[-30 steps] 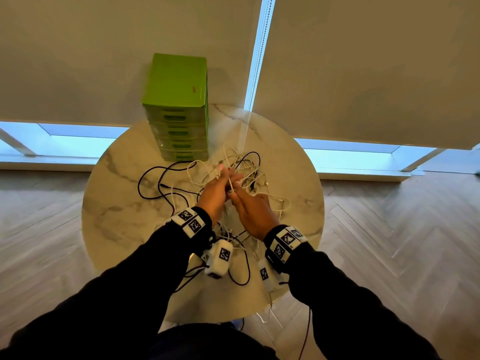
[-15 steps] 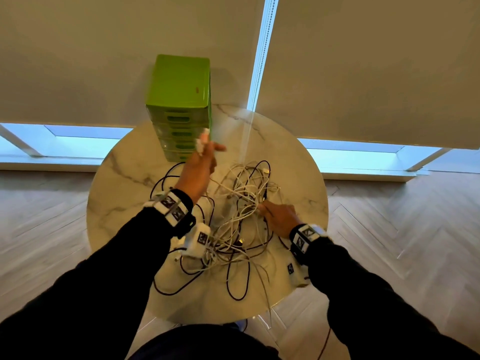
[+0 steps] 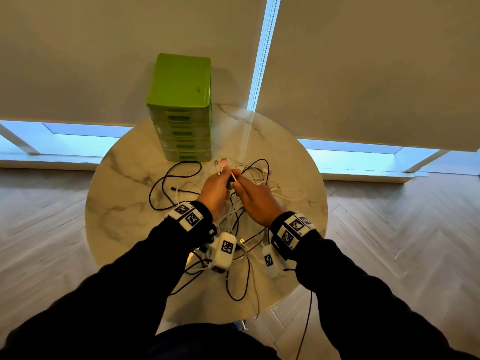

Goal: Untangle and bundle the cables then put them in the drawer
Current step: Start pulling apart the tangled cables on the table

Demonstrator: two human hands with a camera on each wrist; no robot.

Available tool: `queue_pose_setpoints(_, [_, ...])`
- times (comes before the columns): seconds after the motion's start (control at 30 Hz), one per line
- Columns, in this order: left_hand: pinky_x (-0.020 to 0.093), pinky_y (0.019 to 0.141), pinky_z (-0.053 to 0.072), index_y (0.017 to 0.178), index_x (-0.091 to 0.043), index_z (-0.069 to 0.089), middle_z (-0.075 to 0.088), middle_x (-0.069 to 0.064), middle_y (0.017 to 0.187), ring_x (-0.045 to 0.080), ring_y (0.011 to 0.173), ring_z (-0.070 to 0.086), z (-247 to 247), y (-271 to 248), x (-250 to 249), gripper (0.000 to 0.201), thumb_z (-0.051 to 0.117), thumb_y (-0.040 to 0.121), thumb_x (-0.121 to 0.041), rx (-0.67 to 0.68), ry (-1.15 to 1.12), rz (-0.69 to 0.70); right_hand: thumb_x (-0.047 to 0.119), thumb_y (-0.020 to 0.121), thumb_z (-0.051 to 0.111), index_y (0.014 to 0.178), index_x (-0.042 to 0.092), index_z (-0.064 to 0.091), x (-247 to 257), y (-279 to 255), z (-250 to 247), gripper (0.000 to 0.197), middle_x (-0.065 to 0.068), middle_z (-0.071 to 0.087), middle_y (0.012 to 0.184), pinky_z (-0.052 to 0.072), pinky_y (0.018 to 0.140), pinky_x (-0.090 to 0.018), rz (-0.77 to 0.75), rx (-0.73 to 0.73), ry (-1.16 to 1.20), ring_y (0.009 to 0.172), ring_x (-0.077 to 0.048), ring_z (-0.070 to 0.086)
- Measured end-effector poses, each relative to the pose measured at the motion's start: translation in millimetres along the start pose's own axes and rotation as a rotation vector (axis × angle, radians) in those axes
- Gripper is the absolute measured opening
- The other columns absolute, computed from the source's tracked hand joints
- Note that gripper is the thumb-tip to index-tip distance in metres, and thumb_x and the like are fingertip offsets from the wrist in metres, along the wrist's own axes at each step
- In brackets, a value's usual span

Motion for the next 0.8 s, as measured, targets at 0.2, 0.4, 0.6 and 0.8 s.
queue_pose_setpoints(0.2, [0.025,0.056,0.031,0.083,-0.021,0.051,0.049,-0.009,0.058,0.011,0.065,0.055,-4.5,12.2,-13.3,0.035,0.034,0.109,-0.035,-0.007,-0.47,0.034,0.051,0.105,0.03,0.086,0.024,0.046,-22.4,-27.6,16.6,0.037,0.002,0.051,0.073,0.044,0.072,-0.046,0.091,-0.03,0.209,0.068,-0.015,0.048])
queue_pose_setpoints(0.4, [0.021,0.046,0.025,0.077,-0.022,0.047,0.03,-0.01,0.055,0.007,0.048,0.024,-32.4,21.4,-46.6,0.041,0.032,0.108,-0.044,-0.011,-0.581,0.174,0.035,0.109,0.033,0.088,0.021,0.049,-48.0,-45.9,28.1,0.029,0.004,0.052,0.078,0.042,0.073,-0.033,0.13,0.096,0.196,0.07,-0.009,0.046])
queue_pose_setpoints(0.6, [0.02,0.051,0.023,0.081,-0.022,0.043,0.027,-0.008,0.064,0.006,0.053,0.025,-52.4,7.3,-88.8,0.036,0.028,0.11,-0.036,-0.021,-0.132,0.41,0.043,0.107,0.031,0.097,0.027,0.047,-88.3,-20.6,18.6,0.025,-0.01,0.059,0.083,0.045,0.073,-0.041,0.212,0.213,-0.106,0.079,-0.033,0.06])
queue_pose_setpoints(0.8, [0.034,0.072,0.04,0.099,-0.039,0.05,0.047,0.003,0.086,0.01,0.069,0.041,-30.1,4.3,-37.2,0.02,0.033,0.109,-0.033,0.142,0.408,0.38,0.037,0.108,0.033,0.095,0.016,0.051,-40.4,43.3,-24.3,0.03,-0.01,0.059,0.081,0.041,0.074,-0.039,0.129,-0.014,-0.082,0.078,-0.033,0.056])
Point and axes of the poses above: each hand's wrist, its own y-axis towards the middle knuckle, its own z-axis out of the palm, x = y × z, the point moved 4 cm from there along y, towards the middle knuckle
